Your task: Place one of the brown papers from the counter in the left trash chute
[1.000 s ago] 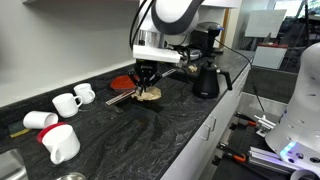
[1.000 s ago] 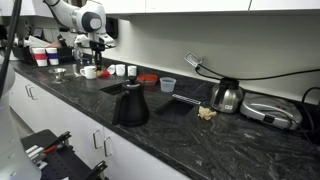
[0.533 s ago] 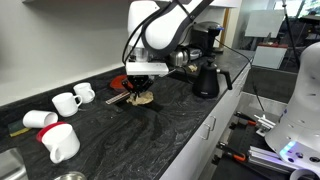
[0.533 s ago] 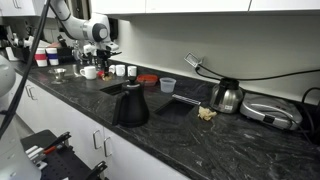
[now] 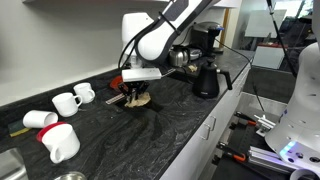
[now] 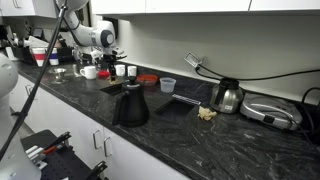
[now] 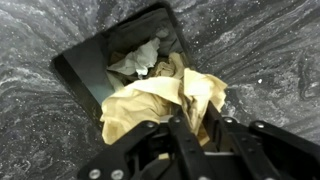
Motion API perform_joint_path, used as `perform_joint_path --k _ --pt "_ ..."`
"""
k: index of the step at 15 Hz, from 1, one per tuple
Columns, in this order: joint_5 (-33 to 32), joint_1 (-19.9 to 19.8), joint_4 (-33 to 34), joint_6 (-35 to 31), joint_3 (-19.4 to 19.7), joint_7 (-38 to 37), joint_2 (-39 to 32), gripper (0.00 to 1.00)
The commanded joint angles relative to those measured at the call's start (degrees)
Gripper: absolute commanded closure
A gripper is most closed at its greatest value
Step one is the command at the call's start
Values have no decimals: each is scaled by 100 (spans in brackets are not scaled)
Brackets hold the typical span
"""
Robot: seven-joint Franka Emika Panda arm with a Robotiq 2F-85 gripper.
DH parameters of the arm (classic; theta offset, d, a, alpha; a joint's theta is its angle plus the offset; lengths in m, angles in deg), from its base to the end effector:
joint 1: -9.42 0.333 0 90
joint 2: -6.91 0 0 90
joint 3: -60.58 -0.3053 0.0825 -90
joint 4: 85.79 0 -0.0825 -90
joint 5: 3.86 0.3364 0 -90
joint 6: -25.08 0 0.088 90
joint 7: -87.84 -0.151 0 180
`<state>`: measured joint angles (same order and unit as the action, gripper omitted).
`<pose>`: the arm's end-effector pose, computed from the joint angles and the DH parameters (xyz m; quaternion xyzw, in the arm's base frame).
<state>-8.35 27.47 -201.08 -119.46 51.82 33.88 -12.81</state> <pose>0.5273 0.2622 0.2808 -0.9737 0.2112 -0.0653 0.0554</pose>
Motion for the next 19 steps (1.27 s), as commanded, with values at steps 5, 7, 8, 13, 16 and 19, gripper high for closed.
perform_joint_path --k 5,7,8,13,16,19 --pt "-316 254 364 110 414 -414 -71 15" --pt "-381 245 360 109 460 -486 4 2" --pt "-312 215 316 180 446 -522 116 0" --pt "-259 126 327 268 366 -436 183 0" --pt "-259 126 315 284 366 -449 176 0" --pt "-259 126 315 284 366 -451 176 0"
